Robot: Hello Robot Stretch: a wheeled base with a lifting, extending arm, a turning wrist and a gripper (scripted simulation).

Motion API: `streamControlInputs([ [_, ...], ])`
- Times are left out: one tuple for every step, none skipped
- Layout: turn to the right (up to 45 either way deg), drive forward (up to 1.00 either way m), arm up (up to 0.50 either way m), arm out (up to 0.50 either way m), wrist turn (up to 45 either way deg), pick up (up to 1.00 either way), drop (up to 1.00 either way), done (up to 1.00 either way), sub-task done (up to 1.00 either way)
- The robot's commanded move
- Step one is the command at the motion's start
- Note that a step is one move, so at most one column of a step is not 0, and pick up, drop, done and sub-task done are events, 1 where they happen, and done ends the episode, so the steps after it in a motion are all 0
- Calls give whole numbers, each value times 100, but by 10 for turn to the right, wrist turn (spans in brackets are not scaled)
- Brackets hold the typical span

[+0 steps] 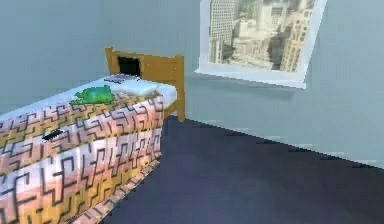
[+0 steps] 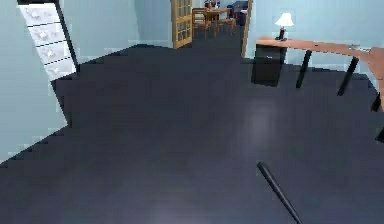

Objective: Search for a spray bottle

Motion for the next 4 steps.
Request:
streamControlInputs([
  [-360, 0, 0, 0, 0, 0, 0, 0, 0],
  [0, 5, 0, 0, 0, 0, 0, 0, 0],
  [450, 0, 0, 0, 0, 0, 0, 0, 0],
  [180, 0, 0, 0, 0, 0, 0, 0, 0],
])
